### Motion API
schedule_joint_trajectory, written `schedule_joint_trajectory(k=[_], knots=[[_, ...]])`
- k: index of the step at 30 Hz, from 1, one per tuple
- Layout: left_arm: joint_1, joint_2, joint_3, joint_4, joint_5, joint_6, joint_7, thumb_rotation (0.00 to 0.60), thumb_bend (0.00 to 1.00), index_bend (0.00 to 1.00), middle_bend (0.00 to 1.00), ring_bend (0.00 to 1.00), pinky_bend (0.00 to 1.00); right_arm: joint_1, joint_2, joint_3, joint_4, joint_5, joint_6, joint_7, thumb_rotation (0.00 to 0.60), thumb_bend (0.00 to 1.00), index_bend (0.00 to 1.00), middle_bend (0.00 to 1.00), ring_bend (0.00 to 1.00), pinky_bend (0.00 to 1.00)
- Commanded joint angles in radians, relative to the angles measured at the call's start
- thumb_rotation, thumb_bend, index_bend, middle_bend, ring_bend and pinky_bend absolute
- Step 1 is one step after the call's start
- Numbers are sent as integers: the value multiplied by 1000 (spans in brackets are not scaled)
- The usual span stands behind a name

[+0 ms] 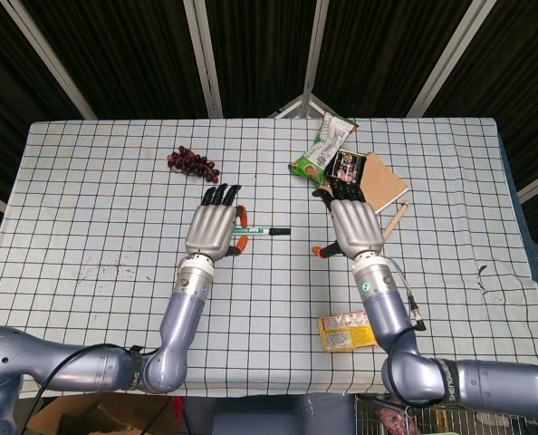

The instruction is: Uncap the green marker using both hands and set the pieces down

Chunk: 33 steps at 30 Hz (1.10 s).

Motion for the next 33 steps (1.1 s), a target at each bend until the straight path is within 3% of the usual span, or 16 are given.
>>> schedule_joint_trajectory(k=[1, 10, 33], knots=[[-13, -13, -4, 7, -2, 11, -2, 600, 637, 623, 74, 0, 0, 95, -90, 8, 66, 92, 35, -66, 600, 91, 259, 0, 0, 0], [-30, -26, 1, 18, -15, 22, -7, 600, 637, 623, 74, 0, 0, 160, -161, 1, 126, 126, 84, -79, 600, 135, 320, 0, 0, 0], [-36, -30, 26, 33, -12, 23, -33, 600, 638, 628, 76, 0, 0, 181, -145, -18, 141, 155, 102, -92, 600, 232, 486, 0, 0, 0]])
